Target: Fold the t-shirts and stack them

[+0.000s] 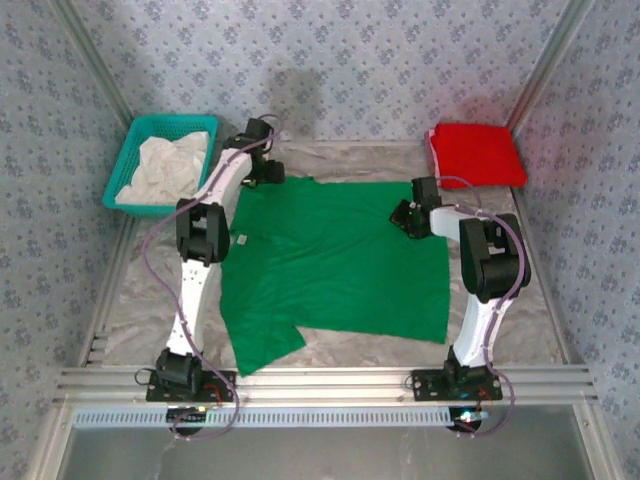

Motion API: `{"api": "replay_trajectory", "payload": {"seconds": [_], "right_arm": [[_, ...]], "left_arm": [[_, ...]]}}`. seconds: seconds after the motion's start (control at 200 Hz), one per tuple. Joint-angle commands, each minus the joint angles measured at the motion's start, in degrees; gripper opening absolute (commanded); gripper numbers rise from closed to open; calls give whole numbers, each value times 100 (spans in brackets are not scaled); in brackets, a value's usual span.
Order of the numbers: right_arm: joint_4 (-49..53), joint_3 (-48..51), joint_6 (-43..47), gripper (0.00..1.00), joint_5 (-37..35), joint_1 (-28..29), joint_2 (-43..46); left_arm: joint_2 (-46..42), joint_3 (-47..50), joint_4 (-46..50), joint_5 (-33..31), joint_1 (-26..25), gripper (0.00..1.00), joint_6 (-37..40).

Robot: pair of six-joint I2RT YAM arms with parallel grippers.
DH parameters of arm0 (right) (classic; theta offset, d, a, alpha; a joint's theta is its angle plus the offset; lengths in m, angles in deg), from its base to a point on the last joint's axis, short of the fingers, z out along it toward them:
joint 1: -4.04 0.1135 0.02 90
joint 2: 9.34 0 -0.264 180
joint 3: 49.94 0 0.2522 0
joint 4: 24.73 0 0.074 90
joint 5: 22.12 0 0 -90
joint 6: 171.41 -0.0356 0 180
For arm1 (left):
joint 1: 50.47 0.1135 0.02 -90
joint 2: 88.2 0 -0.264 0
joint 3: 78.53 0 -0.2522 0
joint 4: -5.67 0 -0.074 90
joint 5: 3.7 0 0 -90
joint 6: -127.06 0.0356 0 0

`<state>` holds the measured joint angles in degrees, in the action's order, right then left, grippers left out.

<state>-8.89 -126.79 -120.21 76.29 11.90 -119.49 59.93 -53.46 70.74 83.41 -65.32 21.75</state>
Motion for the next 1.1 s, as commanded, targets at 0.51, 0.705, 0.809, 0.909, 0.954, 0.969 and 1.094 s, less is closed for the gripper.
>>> {"api": "replay_trajectory", "payload": {"seconds": [0.51, 0.705, 0.809, 0.909, 0.954, 0.969, 1.094], "right_arm": [[369, -30, 155, 0, 8, -79, 128], [342, -46, 63, 0, 126, -102, 64], [332, -54, 33, 0, 118, -106, 64], [354, -105, 53, 0, 109, -111, 20], [361, -125, 50, 0, 113, -113, 3], [358, -126, 50, 0, 117, -114, -2], [343, -142, 36, 0, 136, -118, 2]], "left_arm": [[859, -772, -634, 1043, 430, 70, -440], [918, -1029, -851, 1462, 409, 33, -517], [729, -1115, -824, 1622, 378, 10, -528], [352, -1108, -735, 1652, 311, 0, -450], [128, -1070, -650, 1607, 259, 0, -371], [31, -1044, -638, 1577, 233, 0, -337], [-1258, 391, -1239, 1207, -48, 0, -42]]}}
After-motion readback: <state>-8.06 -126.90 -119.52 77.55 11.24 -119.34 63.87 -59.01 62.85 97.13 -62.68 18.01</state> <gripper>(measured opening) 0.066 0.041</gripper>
